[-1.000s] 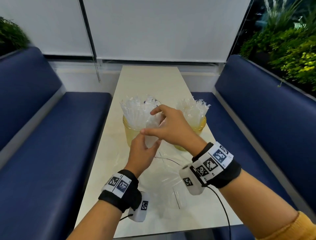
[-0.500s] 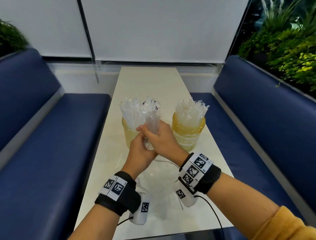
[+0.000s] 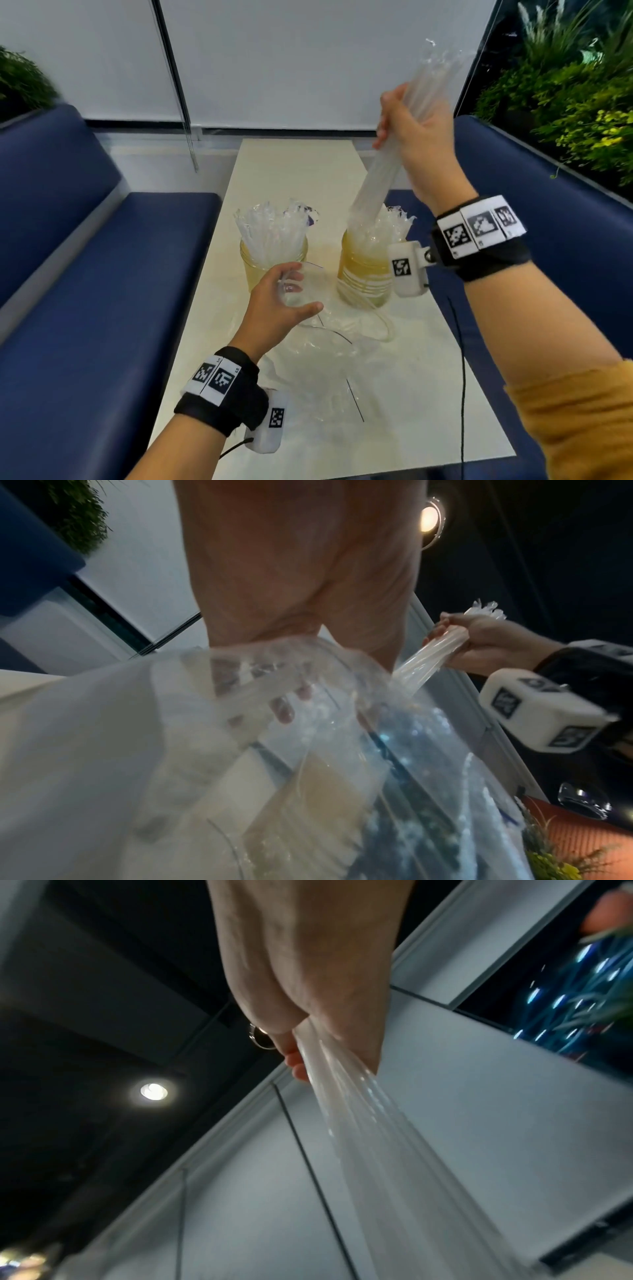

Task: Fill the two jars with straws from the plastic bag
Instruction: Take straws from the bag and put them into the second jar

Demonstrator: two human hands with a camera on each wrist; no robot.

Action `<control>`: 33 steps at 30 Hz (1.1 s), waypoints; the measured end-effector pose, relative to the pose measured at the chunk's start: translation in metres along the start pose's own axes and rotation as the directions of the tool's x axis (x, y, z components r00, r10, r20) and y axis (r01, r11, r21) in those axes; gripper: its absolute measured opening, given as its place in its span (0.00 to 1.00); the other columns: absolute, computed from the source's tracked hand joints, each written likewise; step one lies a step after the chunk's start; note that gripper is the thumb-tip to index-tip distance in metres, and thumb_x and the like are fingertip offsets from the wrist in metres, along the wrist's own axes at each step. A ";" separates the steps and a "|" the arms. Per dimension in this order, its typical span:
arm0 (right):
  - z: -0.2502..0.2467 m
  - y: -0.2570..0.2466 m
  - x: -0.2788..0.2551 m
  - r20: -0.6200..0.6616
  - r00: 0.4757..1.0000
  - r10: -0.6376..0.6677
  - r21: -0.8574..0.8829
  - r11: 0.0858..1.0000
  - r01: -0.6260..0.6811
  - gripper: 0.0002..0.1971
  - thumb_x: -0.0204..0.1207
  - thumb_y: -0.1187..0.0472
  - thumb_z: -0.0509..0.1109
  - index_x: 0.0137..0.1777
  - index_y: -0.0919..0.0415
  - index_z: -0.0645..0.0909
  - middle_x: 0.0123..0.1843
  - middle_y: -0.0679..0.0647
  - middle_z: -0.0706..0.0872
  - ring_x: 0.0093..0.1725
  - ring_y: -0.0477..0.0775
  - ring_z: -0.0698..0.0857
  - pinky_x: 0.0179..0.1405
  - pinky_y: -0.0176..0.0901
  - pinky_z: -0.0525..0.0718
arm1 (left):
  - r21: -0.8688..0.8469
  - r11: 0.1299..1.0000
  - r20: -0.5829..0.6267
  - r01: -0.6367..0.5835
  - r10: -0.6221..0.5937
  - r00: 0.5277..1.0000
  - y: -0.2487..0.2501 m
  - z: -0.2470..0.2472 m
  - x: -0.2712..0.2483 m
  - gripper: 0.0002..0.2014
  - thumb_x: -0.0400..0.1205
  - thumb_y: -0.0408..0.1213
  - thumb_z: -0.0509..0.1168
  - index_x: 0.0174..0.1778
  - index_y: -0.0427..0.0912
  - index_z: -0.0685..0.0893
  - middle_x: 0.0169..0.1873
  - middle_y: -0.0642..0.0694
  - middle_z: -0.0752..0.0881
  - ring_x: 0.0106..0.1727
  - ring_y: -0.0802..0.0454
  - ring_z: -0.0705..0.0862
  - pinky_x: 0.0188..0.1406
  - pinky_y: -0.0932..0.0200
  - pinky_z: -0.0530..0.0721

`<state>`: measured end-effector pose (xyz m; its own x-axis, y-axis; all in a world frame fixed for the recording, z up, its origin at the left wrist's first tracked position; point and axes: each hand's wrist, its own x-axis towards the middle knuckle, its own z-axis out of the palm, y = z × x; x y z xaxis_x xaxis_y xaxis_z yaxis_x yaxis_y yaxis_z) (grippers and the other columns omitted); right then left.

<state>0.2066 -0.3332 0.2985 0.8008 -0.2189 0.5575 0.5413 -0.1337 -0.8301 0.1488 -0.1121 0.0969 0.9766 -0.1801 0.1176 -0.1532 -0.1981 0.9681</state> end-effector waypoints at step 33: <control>-0.033 0.155 -0.004 -0.017 0.978 -0.208 -0.731 0.670 0.129 0.50 0.62 0.56 0.87 0.82 0.51 0.62 0.76 0.51 0.72 0.75 0.54 0.73 0.70 0.48 0.78 | 0.083 0.997 -0.003 -0.008 0.008 1.000 0.004 -0.008 -0.002 0.33 0.70 0.39 0.83 0.69 0.55 0.78 0.58 0.57 0.85 0.55 0.66 0.85 0.48 0.68 0.86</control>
<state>0.2791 -0.3851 0.1670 0.6664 -0.2030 0.7175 0.2793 -0.8242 -0.4926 0.1474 -0.1044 0.1019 0.9757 -0.1791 0.1259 -0.1726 -0.2757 0.9456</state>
